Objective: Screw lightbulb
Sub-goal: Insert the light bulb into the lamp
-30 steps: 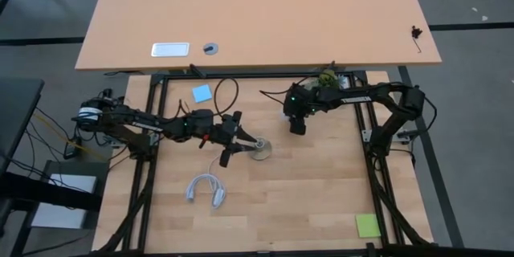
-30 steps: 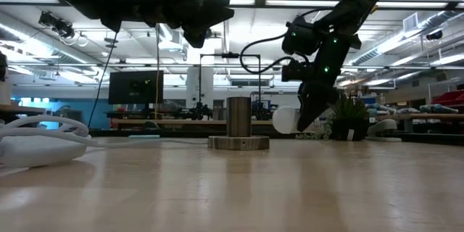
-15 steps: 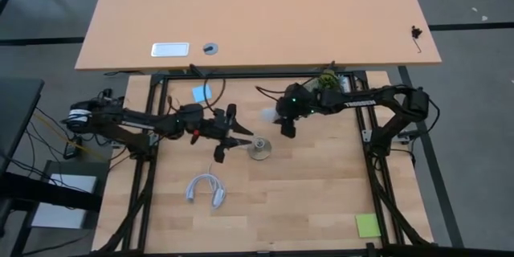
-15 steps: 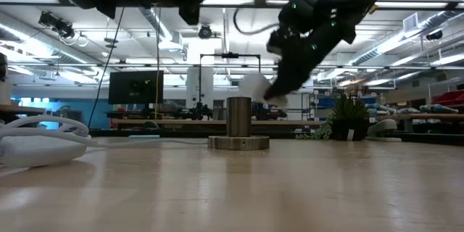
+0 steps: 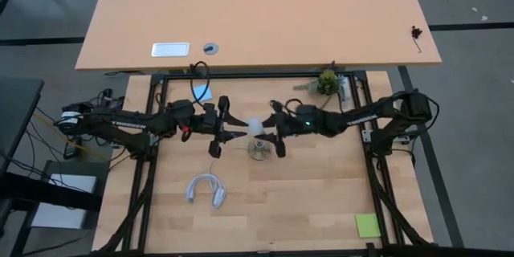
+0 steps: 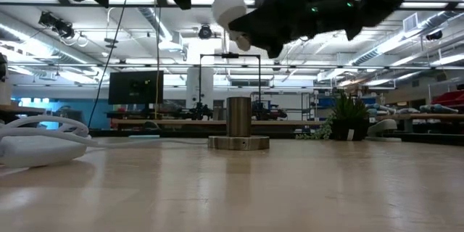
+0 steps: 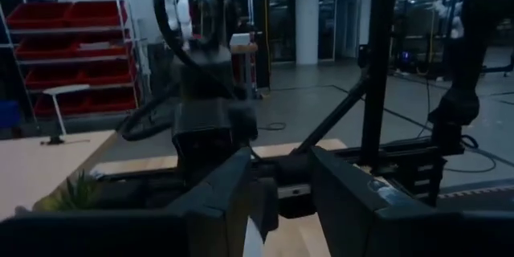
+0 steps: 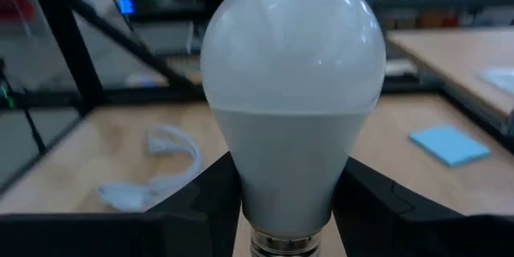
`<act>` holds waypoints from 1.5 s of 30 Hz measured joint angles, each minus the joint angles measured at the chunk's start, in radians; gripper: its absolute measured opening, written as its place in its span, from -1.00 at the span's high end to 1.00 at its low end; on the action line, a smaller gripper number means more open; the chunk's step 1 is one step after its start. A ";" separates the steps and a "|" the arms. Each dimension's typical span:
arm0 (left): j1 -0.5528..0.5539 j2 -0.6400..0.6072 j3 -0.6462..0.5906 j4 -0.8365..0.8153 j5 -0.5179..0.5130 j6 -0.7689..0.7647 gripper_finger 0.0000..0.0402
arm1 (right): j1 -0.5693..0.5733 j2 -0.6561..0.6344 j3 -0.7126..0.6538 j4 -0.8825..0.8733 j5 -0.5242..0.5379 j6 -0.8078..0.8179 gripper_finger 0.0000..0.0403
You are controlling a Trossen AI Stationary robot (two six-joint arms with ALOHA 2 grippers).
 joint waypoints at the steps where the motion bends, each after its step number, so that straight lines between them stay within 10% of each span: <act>1: 0.000 0.000 0.000 0.004 0.000 0.002 0.34 | 0.004 0.000 -0.035 0.067 0.012 0.017 0.15; 9: 0.000 0.056 0.000 0.037 -0.058 0.029 0.34 | 0.009 0.039 -0.192 0.392 0.100 0.082 0.15; 20: 0.000 0.117 0.003 0.149 -0.068 0.045 0.34 | 0.021 0.402 -0.170 0.820 0.103 0.117 0.15; 45: 0.001 0.197 0.003 0.107 -0.166 0.071 0.34 | 0.031 0.526 -0.131 0.848 0.096 0.109 0.15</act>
